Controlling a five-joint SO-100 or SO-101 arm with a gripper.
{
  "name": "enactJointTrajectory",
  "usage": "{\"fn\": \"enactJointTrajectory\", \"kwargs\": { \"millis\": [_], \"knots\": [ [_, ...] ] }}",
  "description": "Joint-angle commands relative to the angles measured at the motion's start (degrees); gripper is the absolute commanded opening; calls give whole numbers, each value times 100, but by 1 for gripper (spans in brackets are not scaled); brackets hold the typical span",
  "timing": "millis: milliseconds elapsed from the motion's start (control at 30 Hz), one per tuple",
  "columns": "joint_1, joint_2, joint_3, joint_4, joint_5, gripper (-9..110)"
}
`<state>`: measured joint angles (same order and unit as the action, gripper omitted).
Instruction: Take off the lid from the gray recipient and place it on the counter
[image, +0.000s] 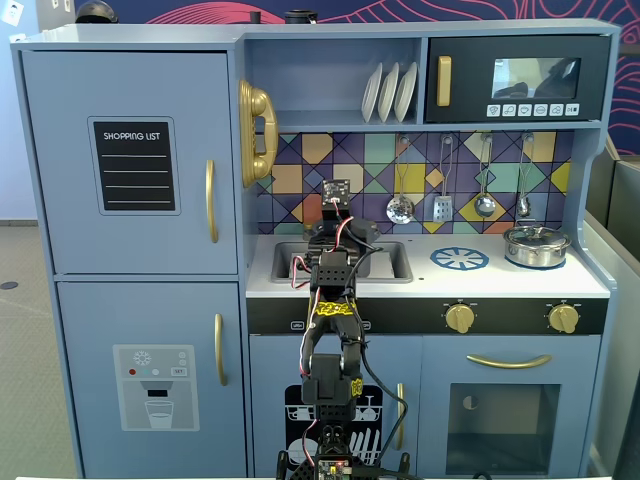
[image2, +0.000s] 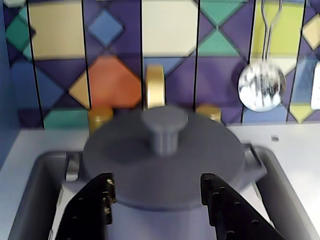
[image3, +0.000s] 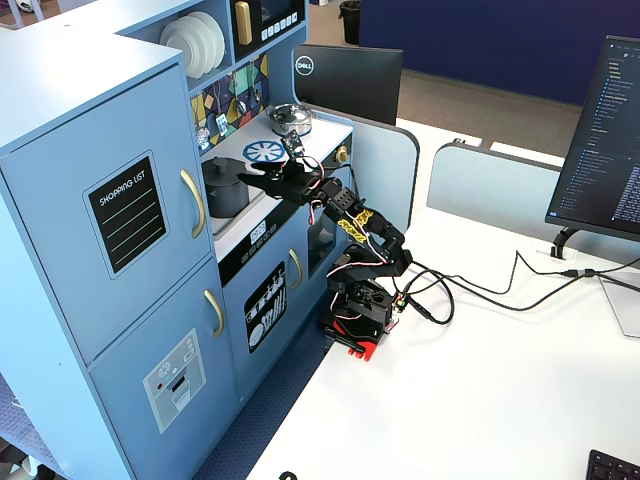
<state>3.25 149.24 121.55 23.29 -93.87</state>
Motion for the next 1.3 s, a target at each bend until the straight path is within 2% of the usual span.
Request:
{"fn": "enactJointTrajectory", "kwargs": {
  "millis": [0,533,1267],
  "knots": [
    [-123,-316,-396,-606,26,15],
    [18,-1529,-598,-1670,44,14],
    [44,-2892,-1415,-2083,272,11]
  ]
}}
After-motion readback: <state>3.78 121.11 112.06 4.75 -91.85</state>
